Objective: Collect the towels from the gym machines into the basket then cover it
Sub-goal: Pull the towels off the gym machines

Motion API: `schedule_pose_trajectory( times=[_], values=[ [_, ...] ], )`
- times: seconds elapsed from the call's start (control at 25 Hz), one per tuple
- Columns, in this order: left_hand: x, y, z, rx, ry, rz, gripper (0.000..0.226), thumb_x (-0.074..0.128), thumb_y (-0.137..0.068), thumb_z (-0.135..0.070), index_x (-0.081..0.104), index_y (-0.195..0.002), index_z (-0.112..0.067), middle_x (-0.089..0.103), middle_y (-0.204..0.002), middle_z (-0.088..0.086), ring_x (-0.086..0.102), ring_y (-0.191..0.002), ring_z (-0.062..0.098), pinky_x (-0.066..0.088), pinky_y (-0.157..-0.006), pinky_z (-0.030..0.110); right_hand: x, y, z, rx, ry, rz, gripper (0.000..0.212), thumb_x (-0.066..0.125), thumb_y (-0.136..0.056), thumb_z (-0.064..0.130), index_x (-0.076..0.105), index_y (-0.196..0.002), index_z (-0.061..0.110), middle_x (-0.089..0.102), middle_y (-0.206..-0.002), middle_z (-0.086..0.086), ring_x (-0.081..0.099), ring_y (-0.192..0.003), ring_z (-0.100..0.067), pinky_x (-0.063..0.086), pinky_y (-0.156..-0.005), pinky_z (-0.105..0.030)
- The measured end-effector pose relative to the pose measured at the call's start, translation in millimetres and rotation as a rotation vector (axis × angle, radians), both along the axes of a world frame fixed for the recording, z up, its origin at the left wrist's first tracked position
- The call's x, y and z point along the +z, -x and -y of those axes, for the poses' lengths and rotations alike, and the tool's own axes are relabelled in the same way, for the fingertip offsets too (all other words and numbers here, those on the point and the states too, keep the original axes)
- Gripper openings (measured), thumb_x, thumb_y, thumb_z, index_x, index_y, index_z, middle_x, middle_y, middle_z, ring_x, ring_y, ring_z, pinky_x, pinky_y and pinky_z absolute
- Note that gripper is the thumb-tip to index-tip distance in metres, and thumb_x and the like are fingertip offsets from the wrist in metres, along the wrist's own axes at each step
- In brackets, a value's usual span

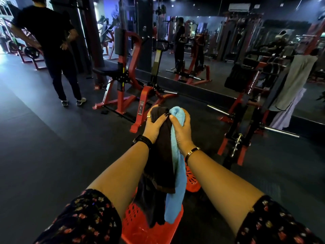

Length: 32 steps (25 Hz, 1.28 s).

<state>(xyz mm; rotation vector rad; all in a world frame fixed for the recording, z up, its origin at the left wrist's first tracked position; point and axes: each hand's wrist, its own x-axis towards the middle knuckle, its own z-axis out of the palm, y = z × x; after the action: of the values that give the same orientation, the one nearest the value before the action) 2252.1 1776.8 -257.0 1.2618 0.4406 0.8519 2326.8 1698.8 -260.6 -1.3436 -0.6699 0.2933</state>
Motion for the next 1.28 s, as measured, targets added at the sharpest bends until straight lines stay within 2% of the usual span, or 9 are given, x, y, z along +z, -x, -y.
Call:
schedule_pose_trajectory(
  times=[0.12,0.32,0.52,0.64,0.72,0.92,1.04,1.12,1.28],
  values=[
    [-11.4,-18.5,-31.8,0.015,0.045,-0.009,0.033,0.062,-0.087,-0.013,0.052,-0.106,-0.039,0.062,-0.109,0.001,0.060,-0.105,0.020,0.049,-0.093,0.033,-10.0,-19.3,-29.8,-0.014,0.021,0.007,0.049,0.067,-0.087,0.022,0.045,-0.131,0.020,0.055,-0.108,0.018,0.055,-0.099,0.006,0.042,-0.081,-0.005],
    [-41.9,-43.6,-68.2,0.001,0.073,-0.062,0.051,0.066,-0.082,-0.019,0.045,-0.129,-0.024,0.058,-0.117,0.006,0.059,-0.108,0.019,0.049,-0.094,0.034,-39.4,-40.3,-64.8,-0.041,0.080,-0.042,0.046,0.067,-0.087,0.025,0.046,-0.128,0.026,0.057,-0.114,0.012,0.056,-0.104,-0.001,0.043,-0.089,-0.013],
    [-81.5,-50.8,-91.2,-0.036,0.169,-0.144,0.054,0.070,-0.080,-0.025,0.046,-0.127,-0.034,0.058,-0.123,0.006,0.058,-0.114,0.021,0.050,-0.095,0.036,-75.8,-44.5,-84.0,-0.057,0.138,-0.095,0.042,0.066,-0.088,0.021,0.047,-0.124,0.025,0.058,-0.117,0.005,0.057,-0.109,-0.009,0.047,-0.094,-0.024],
    [-115.6,-46.1,-105.2,-0.067,0.233,-0.198,0.053,0.065,-0.086,-0.017,0.043,-0.133,-0.026,0.059,-0.116,0.002,0.059,-0.108,0.017,0.050,-0.087,0.030,-105.3,-35.7,-96.1,-0.098,0.190,-0.131,0.034,0.066,-0.088,0.018,0.049,-0.112,0.036,0.058,-0.109,0.012,0.058,-0.103,-0.003,0.047,-0.093,-0.025],
    [-140.9,-40.0,-115.3,-0.088,0.279,-0.236,0.055,0.065,-0.085,-0.017,0.043,-0.135,-0.025,0.059,-0.117,0.003,0.058,-0.109,0.018,0.050,-0.090,0.033,-124.2,-25.3,-101.7,-0.112,0.233,-0.166,0.034,0.066,-0.087,0.018,0.050,-0.113,0.033,0.058,-0.108,0.013,0.058,-0.101,-0.001,0.047,-0.095,-0.027],
    [-183.4,-41.0,-123.5,-0.169,0.336,-0.322,0.058,0.068,-0.083,-0.016,0.044,-0.135,-0.020,0.061,-0.116,0.005,0.059,-0.109,0.020,0.050,-0.094,0.036,-164.1,-14.9,-103.8,-0.216,0.324,-0.227,0.058,0.068,-0.076,0.043,0.050,-0.126,0.022,0.061,-0.122,-0.003,0.059,-0.113,-0.017,0.046,-0.103,-0.042],
    [-196.5,-45.5,-126.7,-0.177,0.350,-0.339,0.055,0.064,-0.086,-0.011,0.043,-0.136,-0.017,0.059,-0.112,0.002,0.059,-0.103,0.015,0.052,-0.086,0.025,-177.3,-15.9,-109.0,-0.249,0.363,-0.271,0.046,0.067,-0.079,0.033,0.051,-0.121,0.025,0.062,-0.120,-0.006,0.060,-0.112,-0.020,0.047,-0.101,-0.042],
    [-214.1,-45.2,-124.8,-0.201,0.357,-0.373,0.055,0.062,-0.087,-0.008,0.041,-0.138,-0.016,0.059,-0.111,0.001,0.059,-0.100,0.011,0.053,-0.081,0.019,-195.6,-16.1,-107.7,-0.267,0.378,-0.311,0.047,0.068,-0.082,0.025,0.051,-0.125,0.019,0.061,-0.121,-0.007,0.059,-0.112,-0.022,0.047,-0.101,-0.042],
    [-258.4,-37.8,-117.1,-0.264,0.410,-0.448,0.056,0.058,-0.089,-0.002,0.036,-0.138,-0.018,0.059,-0.114,0.005,0.058,-0.106,0.018,0.051,-0.087,0.027,-239.9,-12.2,-97.4,-0.301,0.485,-0.401,0.049,0.067,-0.087,0.022,0.046,-0.132,0.022,0.060,-0.111,0.005,0.058,-0.105,-0.015,0.047,-0.095,-0.031]
  ],
)
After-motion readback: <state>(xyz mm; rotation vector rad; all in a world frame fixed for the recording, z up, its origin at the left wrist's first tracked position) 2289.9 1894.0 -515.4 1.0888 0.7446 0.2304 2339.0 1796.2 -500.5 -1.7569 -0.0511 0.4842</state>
